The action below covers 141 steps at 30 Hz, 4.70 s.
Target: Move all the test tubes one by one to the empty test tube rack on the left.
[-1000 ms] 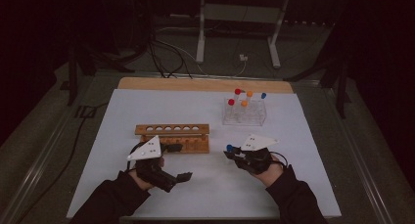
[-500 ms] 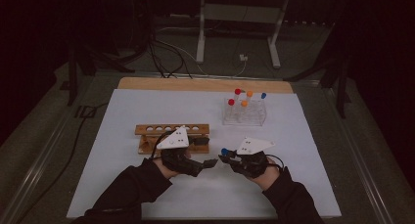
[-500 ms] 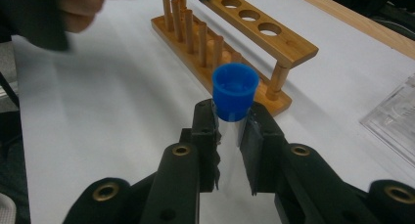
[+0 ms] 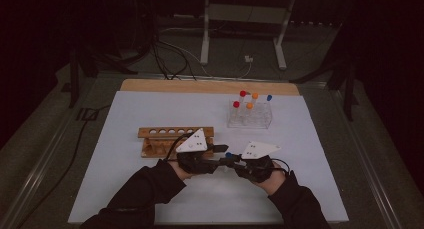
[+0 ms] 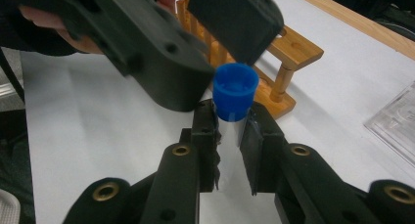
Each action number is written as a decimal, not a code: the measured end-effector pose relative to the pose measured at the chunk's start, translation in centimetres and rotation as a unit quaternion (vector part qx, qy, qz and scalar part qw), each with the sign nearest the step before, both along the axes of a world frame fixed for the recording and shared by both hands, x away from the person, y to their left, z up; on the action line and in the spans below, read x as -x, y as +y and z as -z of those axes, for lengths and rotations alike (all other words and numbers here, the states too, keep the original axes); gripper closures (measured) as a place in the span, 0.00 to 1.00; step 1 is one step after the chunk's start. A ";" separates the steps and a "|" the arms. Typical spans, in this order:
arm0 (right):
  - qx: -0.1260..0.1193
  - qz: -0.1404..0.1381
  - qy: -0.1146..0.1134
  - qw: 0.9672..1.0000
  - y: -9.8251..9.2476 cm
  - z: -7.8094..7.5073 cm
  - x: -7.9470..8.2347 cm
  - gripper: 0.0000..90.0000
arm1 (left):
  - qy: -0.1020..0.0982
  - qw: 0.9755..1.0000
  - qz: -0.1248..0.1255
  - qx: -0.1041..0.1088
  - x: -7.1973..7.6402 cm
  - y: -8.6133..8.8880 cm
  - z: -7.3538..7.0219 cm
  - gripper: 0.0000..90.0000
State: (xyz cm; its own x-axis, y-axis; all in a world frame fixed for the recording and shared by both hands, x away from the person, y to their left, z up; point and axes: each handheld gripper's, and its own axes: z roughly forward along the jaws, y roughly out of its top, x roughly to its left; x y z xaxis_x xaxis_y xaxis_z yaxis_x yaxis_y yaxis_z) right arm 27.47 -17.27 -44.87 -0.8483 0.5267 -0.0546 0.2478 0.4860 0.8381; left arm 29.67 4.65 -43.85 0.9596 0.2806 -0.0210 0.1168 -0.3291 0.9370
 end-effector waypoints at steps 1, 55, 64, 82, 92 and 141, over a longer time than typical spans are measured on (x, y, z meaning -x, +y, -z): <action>-0.001 -0.001 0.001 1.000 0.0 0.0 0.0 0.86 | -0.001 1.000 -0.001 -0.003 0.0 -0.1 0.1 0.68; -0.077 0.018 0.005 0.997 -3.1 -1.6 -0.6 0.00 | -0.064 0.990 -0.120 0.019 -4.2 4.8 -5.0 0.86; -0.083 0.023 0.003 0.996 -3.3 -1.7 -0.7 0.00 | -0.073 0.985 -0.156 0.005 -5.9 5.7 -4.6 0.86; -0.077 0.023 -0.002 0.997 -3.5 -1.6 -0.6 0.00 | -0.030 0.984 -0.176 0.007 -6.7 6.0 -0.1 0.86; -0.090 0.024 -0.003 0.996 -3.7 -1.5 -0.6 0.00 | -0.016 0.984 -0.179 -0.007 -7.0 5.8 1.9 0.86; -0.093 0.170 -0.063 0.979 -9.3 -5.5 -8.1 0.00 | 0.020 0.992 -0.128 -0.003 0.4 13.0 -0.6 0.02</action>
State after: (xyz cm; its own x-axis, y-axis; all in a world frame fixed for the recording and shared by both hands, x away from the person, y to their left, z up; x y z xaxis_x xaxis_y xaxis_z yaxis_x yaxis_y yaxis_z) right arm 35.56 -26.62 -39.41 -0.6154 0.7878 -0.0240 0.2584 0.2304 0.9382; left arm 29.25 17.64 -43.28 0.8558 0.5144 -0.0557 0.2347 -0.2901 0.9278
